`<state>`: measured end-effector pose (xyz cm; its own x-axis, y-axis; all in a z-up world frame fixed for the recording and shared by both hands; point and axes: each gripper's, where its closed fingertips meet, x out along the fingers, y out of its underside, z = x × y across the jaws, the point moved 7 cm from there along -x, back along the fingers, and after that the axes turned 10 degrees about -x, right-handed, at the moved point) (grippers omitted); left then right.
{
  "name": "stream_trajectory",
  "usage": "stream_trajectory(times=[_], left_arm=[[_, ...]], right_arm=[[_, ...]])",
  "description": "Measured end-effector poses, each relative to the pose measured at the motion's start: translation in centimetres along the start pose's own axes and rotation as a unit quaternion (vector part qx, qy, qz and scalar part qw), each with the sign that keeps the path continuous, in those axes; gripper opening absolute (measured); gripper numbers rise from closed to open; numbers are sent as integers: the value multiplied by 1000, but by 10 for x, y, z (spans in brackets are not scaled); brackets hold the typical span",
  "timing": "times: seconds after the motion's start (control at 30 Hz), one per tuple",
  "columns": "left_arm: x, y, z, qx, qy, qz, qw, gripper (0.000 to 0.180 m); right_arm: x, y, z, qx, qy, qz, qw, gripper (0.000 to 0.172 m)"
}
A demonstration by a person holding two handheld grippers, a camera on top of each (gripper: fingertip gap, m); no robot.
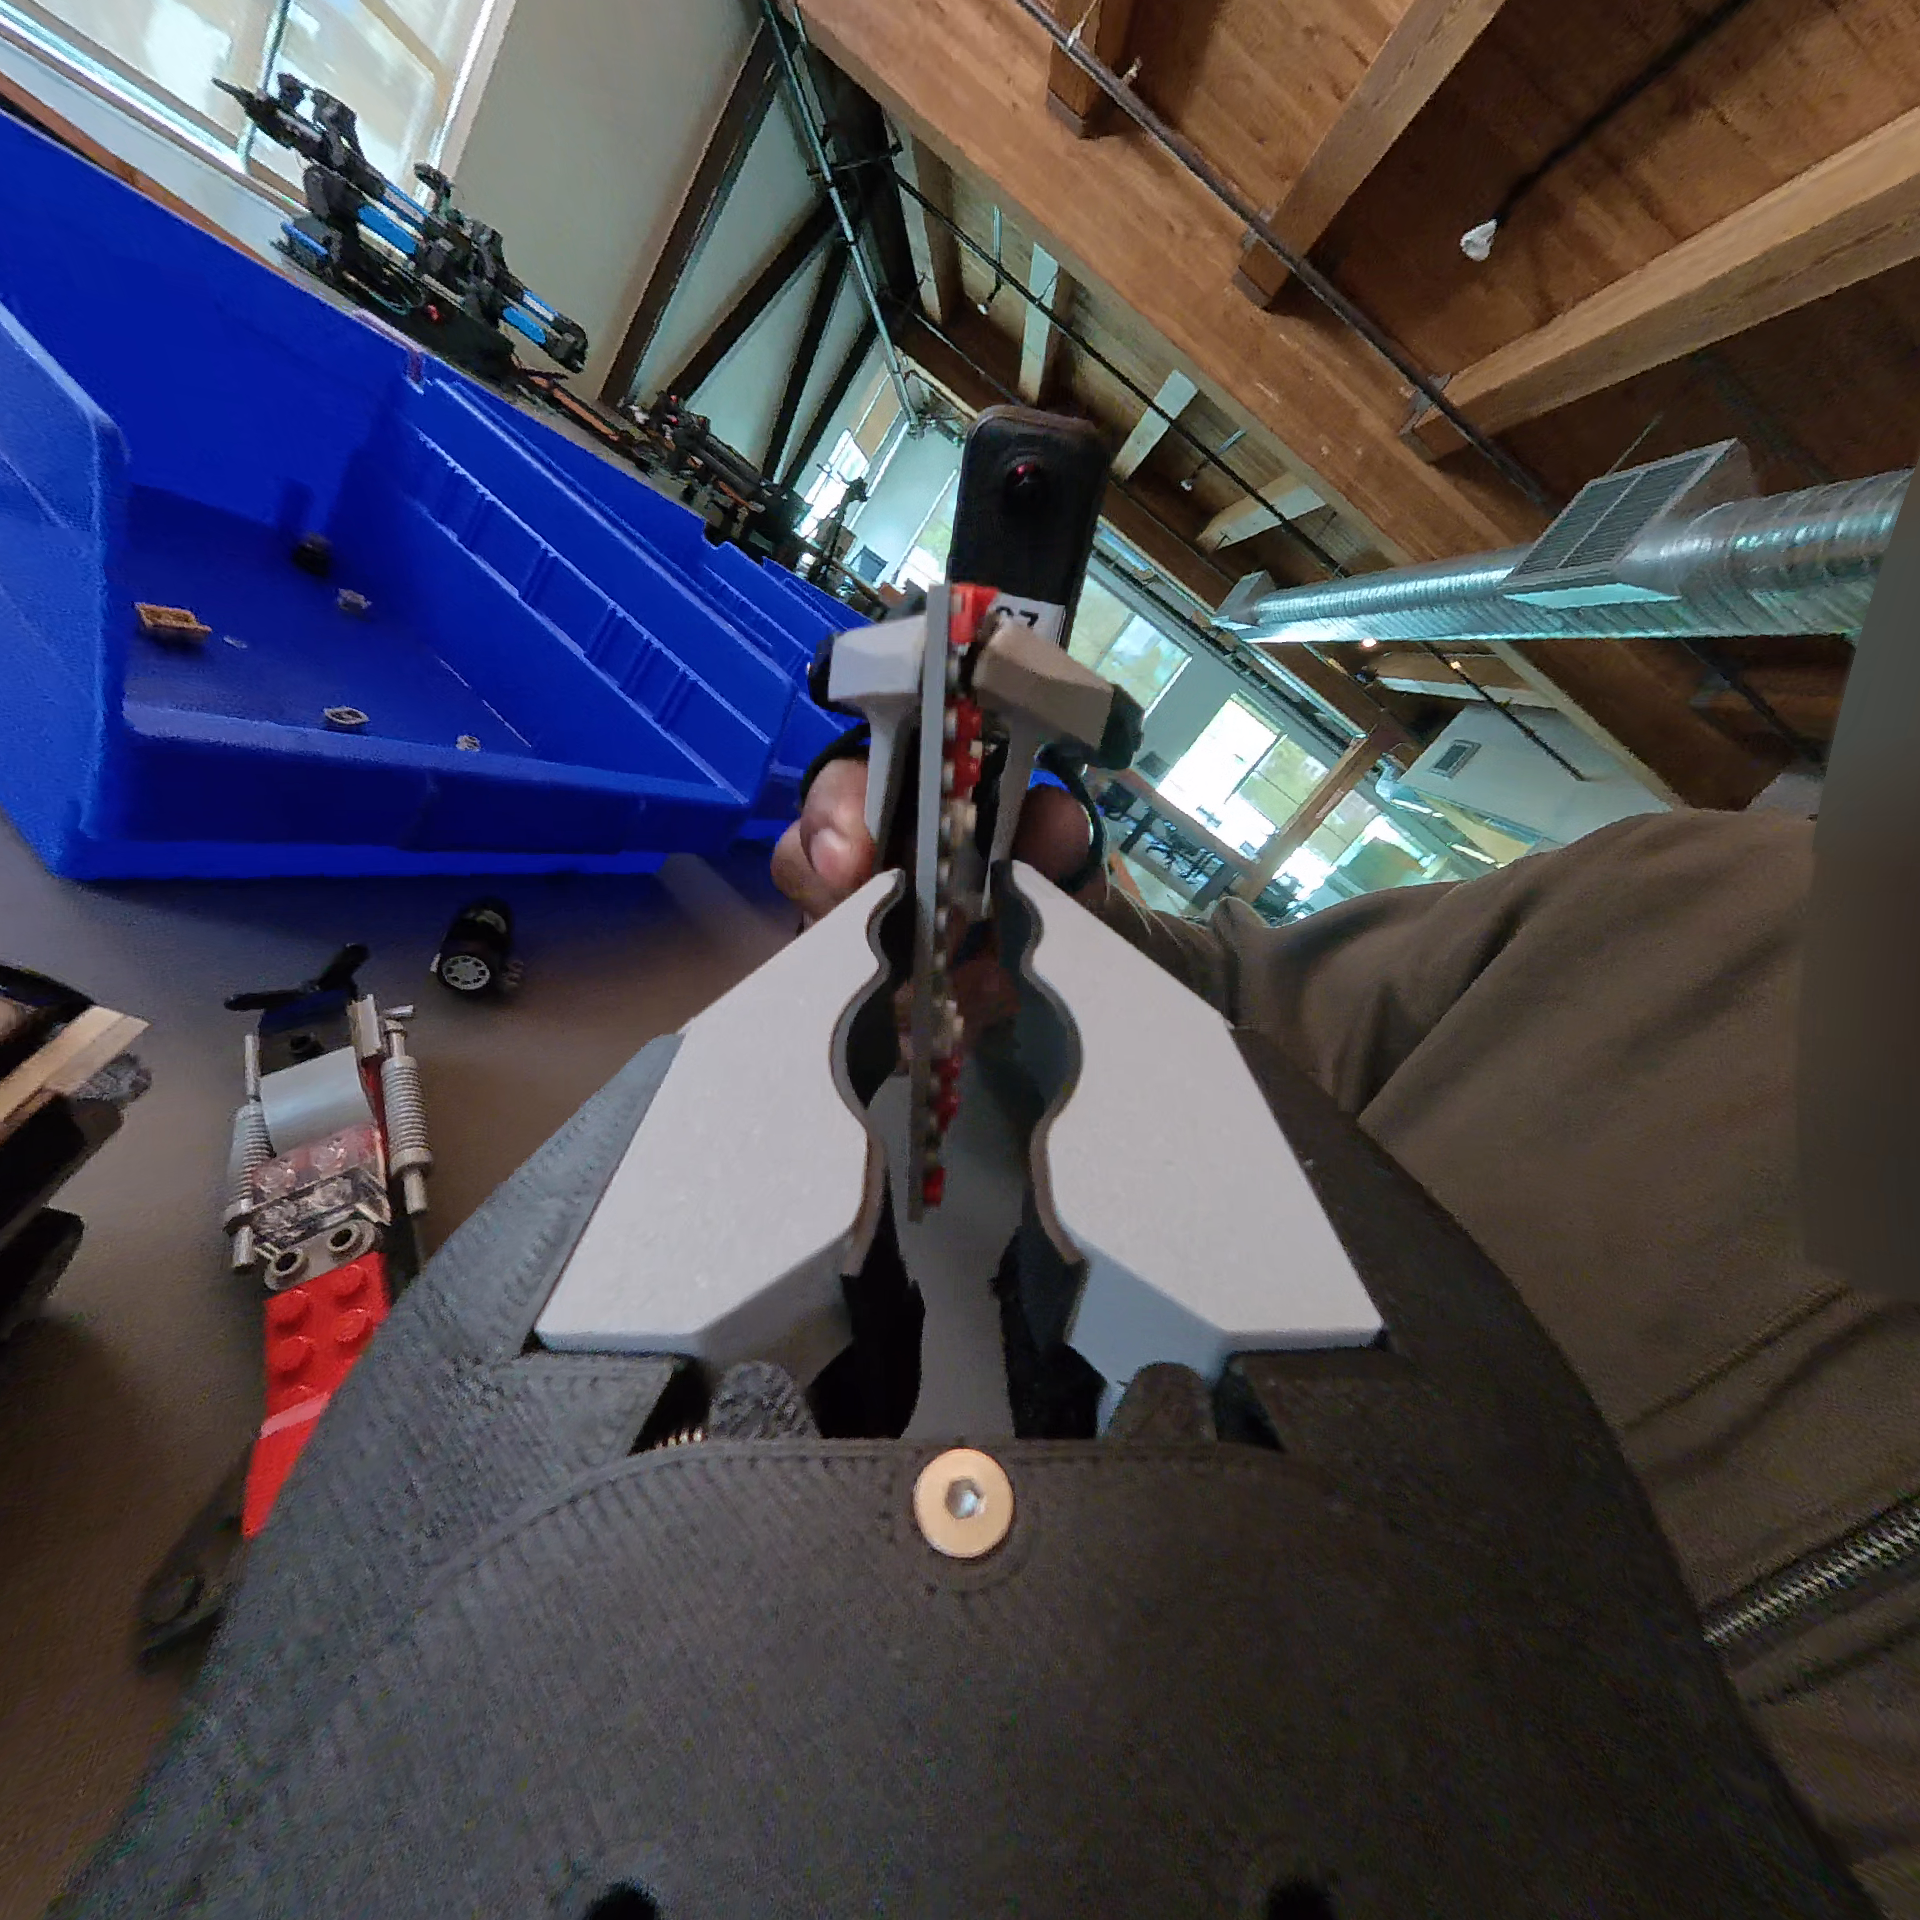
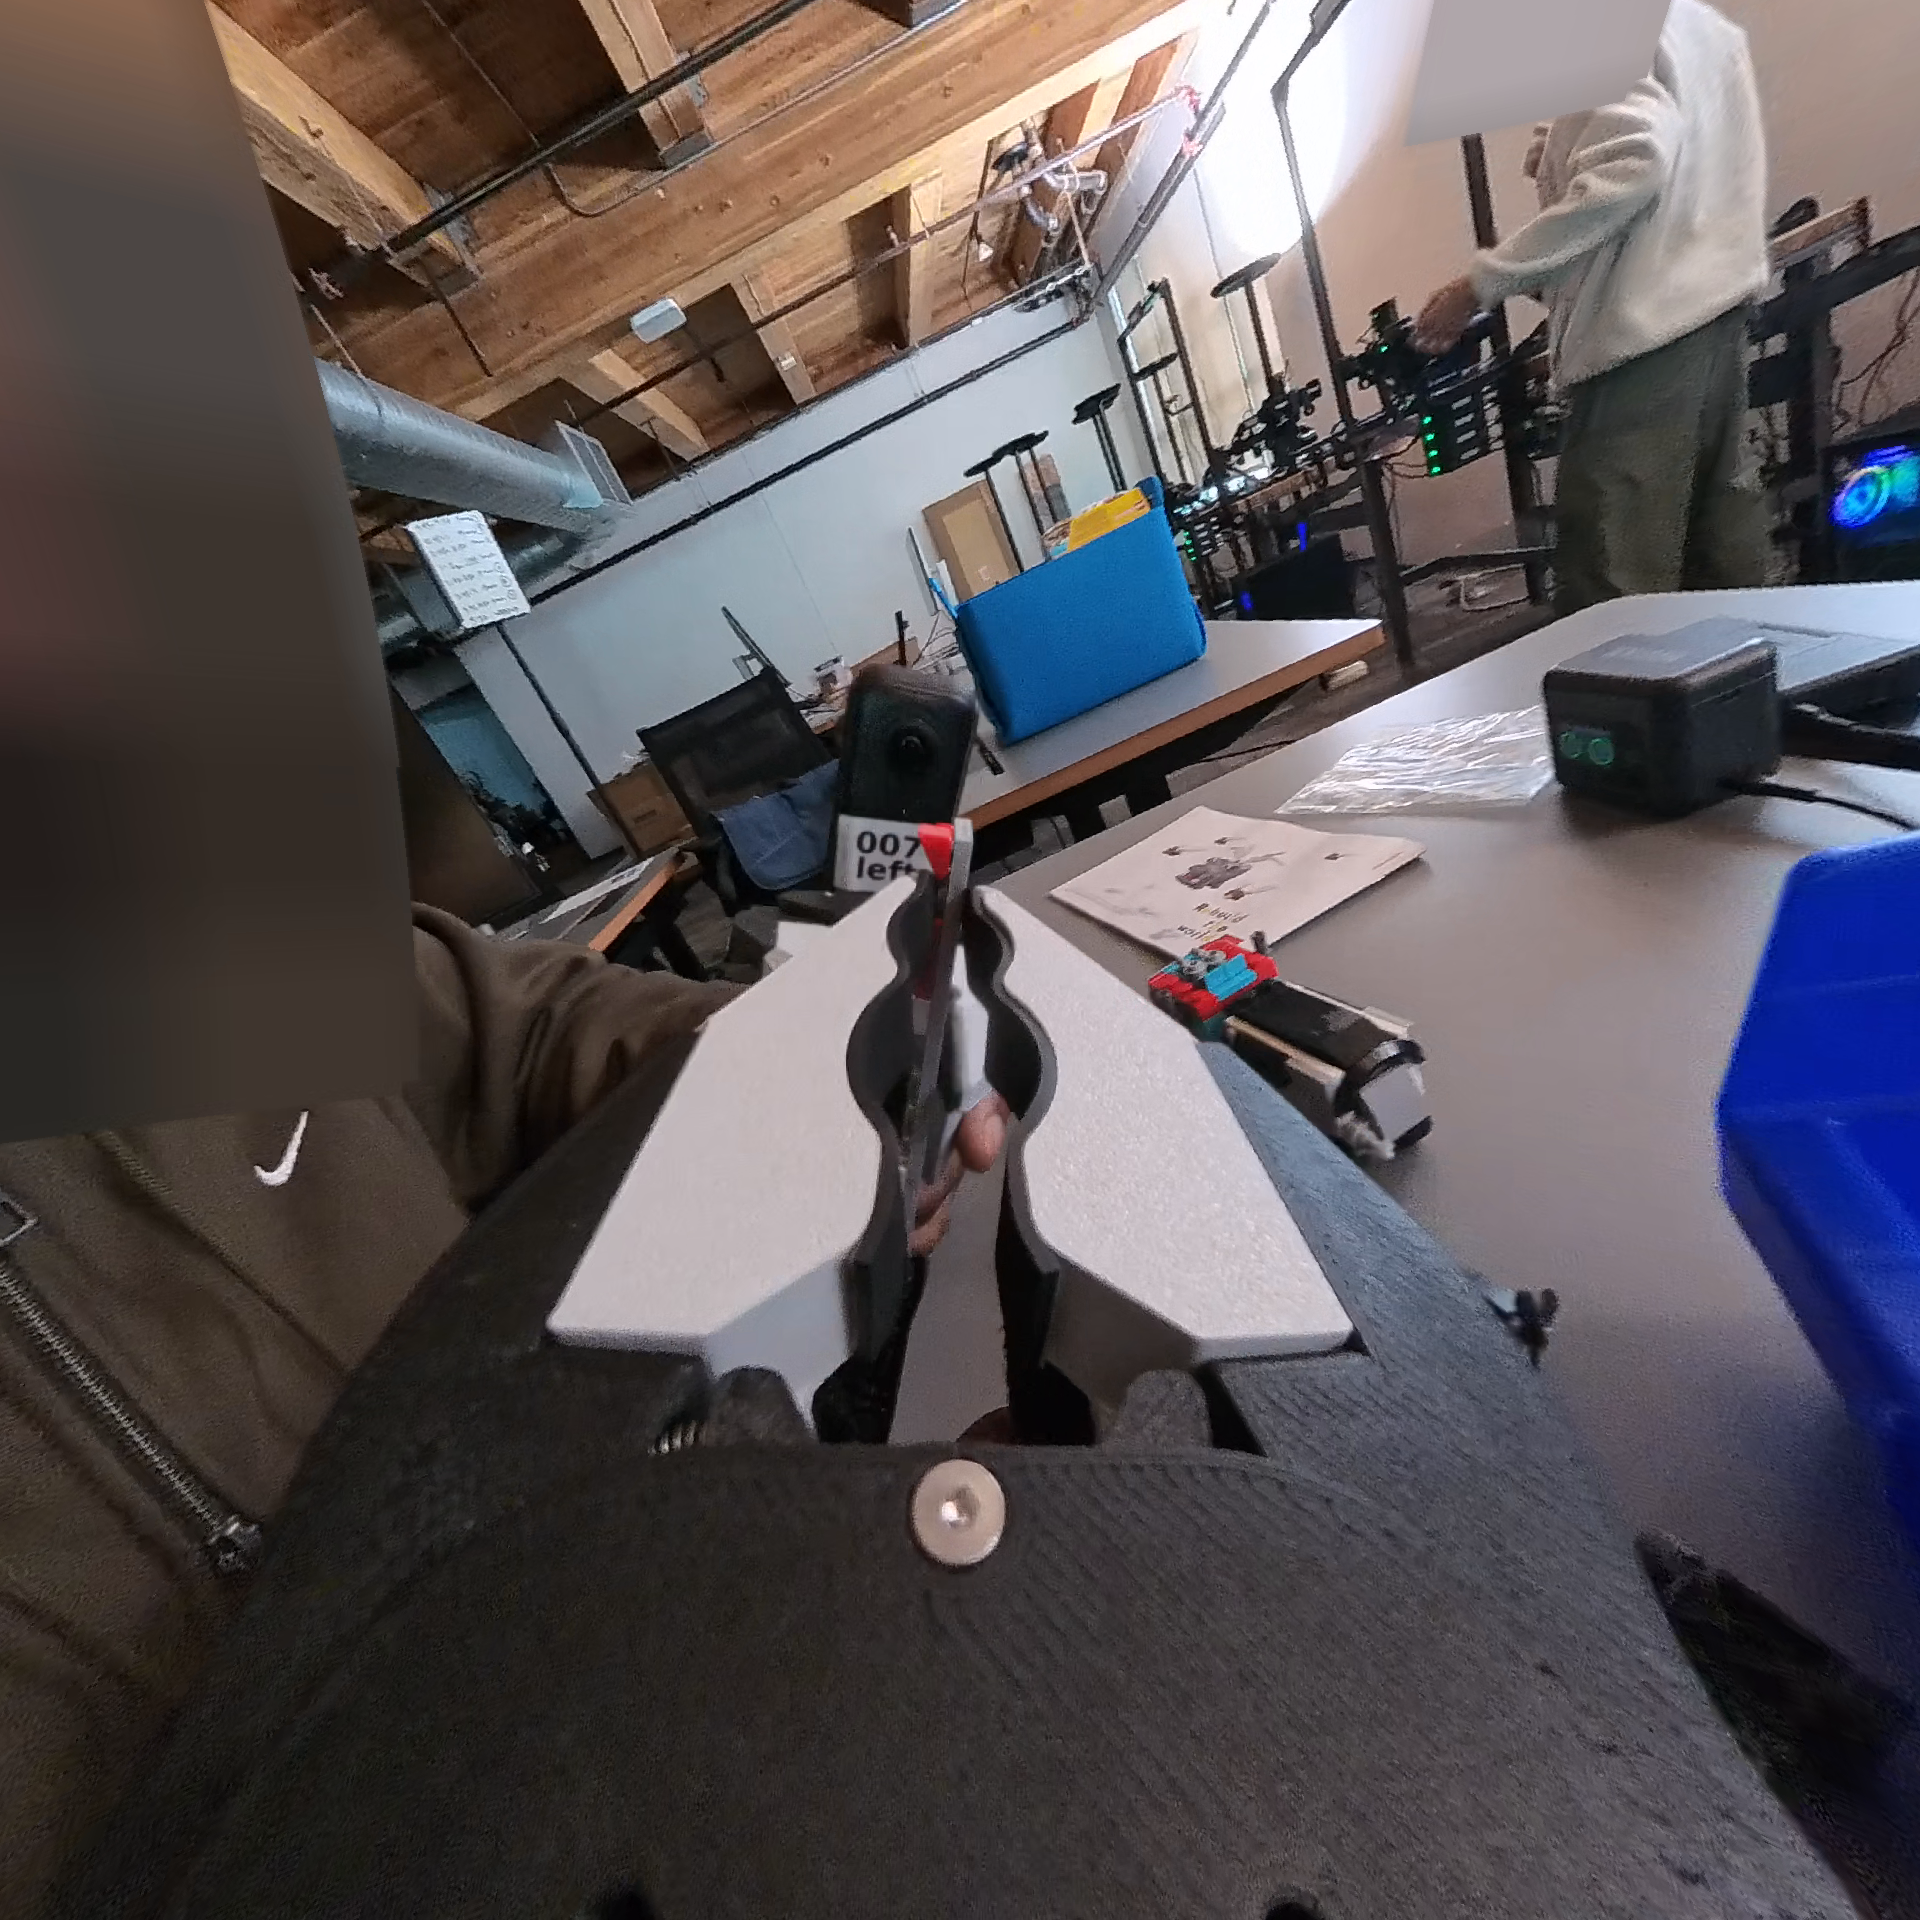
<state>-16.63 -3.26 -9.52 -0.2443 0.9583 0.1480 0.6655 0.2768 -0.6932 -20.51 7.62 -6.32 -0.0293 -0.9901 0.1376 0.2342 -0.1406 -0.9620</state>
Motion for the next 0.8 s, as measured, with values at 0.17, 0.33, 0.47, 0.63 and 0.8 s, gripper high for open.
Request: stream_trajectory(times=[0.17, 0.33, 0.47, 0.63, 0.8], left_arm=[[-2, 0, -1, 31, -26, 5, 999, 8], [-7, -7, 1, 61, -84, -11, 995, 8], [-9, -8, 1, 121, -133, 0, 984, 8], [-1, 2, -3, 164, -137, 38, 976, 8], [1, 5, -3, 190, -143, 57, 970, 8]], right_arm=[[6, 9, 2, 5, -6, 8, 1000, 5], [-2, 3, -1, -176, 85, 31, 980, 13], [-5, 4, 9, -402, 128, 71, 904, 17], [-3, 7, 26, -464, 114, 61, 876, 17], [-6, 6, 24, -449, 115, 64, 884, 15]])
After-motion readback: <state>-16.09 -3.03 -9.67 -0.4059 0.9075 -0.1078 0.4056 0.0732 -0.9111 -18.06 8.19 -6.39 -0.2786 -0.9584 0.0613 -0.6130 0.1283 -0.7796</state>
